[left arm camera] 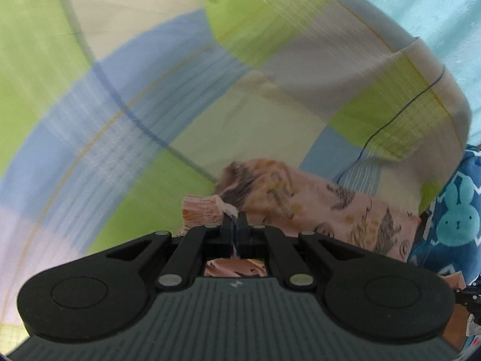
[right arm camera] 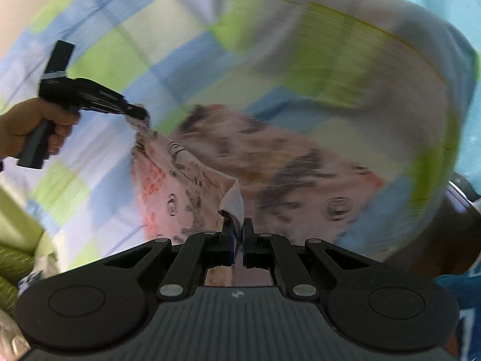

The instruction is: Fold clothes

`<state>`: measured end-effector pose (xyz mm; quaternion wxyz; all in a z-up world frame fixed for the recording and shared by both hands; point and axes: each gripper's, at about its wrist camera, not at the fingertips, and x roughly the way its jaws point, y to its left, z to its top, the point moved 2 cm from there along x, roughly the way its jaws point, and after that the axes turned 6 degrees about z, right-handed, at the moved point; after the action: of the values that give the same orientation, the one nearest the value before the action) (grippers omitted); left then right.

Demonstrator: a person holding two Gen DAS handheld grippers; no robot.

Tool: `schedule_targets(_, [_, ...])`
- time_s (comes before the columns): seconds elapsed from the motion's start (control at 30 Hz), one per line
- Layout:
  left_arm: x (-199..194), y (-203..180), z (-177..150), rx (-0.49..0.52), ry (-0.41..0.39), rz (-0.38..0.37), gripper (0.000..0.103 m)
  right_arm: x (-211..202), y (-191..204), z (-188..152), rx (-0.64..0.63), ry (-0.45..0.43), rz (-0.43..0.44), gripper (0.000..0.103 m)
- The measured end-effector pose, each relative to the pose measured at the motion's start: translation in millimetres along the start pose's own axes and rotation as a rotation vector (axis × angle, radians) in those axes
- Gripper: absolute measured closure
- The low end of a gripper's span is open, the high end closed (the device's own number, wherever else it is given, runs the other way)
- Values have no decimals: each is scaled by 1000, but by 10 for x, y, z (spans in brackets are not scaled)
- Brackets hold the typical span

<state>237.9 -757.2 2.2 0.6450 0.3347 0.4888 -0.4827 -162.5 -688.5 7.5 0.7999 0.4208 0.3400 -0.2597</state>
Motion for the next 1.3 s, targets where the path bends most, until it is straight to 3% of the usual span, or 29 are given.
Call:
schedule_targets(0.2, [455,-267,259,-26,47,8,103,63,-583,153,64,1,-26,100])
schedule_targets(0.47, [718,-398,422,-59,69,49,103,195,-1041,359,113,13,-21,100])
schedule_targets(0.6, [810,-397,437,-88,74,80,94,397,-1301,393,173,89,-4,97])
schedule_targets(0.7, [740,-400,426,-92,43,78,88,456,-1505,344,238,106,-78,91])
schedule_targets(0.77, [654,-385,414,-92,20,70,82,393,-1561,330,256,92,-97,91])
schedule_targets(0.9, [450,-275,356,-102,-40,67,70,292,-1478,337,193,76,-82,81])
schedule_targets(1.07, [387,-113,216,-58,-58,102,66,399,-1423,385,154,79,-56,74])
schedule_targets(1.2, [461,-158,132,66,-51,146,66,597,-1464,414,156,92,-73,73])
schedule_targets(1.23, [473,-169,129,76,-54,141,66,626,-1469,404,154,96,-71,76])
schedule_targets(1.27, [485,-181,127,86,-57,136,66,643,-1467,396,152,102,-72,92])
schedule_targets(1.3, [513,-212,139,102,-60,137,66,626,-1471,395,148,104,-75,100])
